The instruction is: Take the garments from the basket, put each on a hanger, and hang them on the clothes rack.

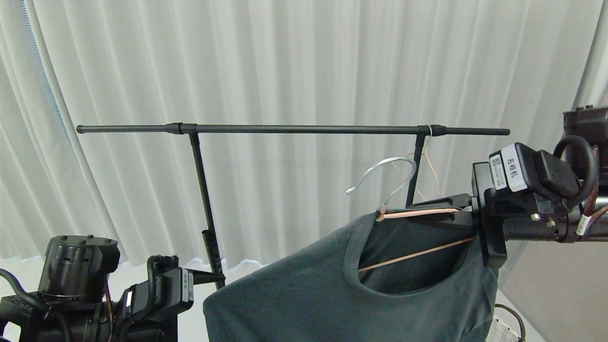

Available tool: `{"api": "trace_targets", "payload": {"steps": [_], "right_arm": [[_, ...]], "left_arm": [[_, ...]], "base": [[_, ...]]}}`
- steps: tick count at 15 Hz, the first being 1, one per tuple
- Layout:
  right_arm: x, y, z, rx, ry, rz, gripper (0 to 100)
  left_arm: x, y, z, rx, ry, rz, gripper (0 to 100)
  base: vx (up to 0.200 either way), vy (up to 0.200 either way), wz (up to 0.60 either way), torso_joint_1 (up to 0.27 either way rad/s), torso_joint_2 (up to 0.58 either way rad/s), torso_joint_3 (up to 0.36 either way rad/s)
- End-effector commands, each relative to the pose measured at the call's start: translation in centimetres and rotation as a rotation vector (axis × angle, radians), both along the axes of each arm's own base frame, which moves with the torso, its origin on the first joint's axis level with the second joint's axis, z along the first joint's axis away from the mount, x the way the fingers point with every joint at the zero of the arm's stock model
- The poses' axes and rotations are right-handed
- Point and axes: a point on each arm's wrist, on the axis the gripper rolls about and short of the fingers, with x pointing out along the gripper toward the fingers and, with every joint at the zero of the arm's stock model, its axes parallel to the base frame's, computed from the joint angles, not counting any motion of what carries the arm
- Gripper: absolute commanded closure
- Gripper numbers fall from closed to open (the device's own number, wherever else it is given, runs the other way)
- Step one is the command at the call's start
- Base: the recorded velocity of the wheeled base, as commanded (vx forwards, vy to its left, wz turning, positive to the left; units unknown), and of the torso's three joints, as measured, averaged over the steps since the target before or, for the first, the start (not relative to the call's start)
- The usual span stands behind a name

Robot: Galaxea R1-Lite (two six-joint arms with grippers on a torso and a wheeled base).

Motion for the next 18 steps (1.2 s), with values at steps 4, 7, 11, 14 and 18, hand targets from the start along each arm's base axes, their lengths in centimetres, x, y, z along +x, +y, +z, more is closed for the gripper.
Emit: {"api": "trace_targets", "payload": {"steps": [4, 7, 11, 14, 18], "right_arm": [[0.1, 0.1, 0.1, 0.006, 0.009, -0.004, 100], [0.0, 0.2, 0.2, 0.010, 0.007, 0.002, 100], [-0.6, 0.8, 0.4, 0.021, 0.023, 0.028, 100], [-0.8, 0.7, 0.6, 0.028, 0.021, 0.025, 100], [-1.0, 0.5, 0.8, 0.037, 0.023, 0.021, 100]], "left_arm": [[-1.3, -0.1, -1.0, 0.004, 0.038, -0.035, 0], [-0.8, -0.5, -1.5, 0.019, 0.068, -0.045, 0], [0.6, -1.2, -1.4, 0.017, 0.074, -0.061, 0], [0.9, -1.3, -1.3, 0.014, 0.067, -0.060, 0], [0.9, -1.3, -1.3, 0.014, 0.069, -0.060, 100]], "base": [[0.000, 0.000, 0.00, 0.000, 0.00, 0.000], [0.000, 0.000, 0.00, 0.000, 0.00, 0.000], [0.000, 0.000, 0.00, 0.000, 0.00, 0.000], [0.000, 0.000, 0.00, 0.000, 0.00, 0.000], [0.000, 0.000, 0.00, 0.000, 0.00, 0.000]]}}
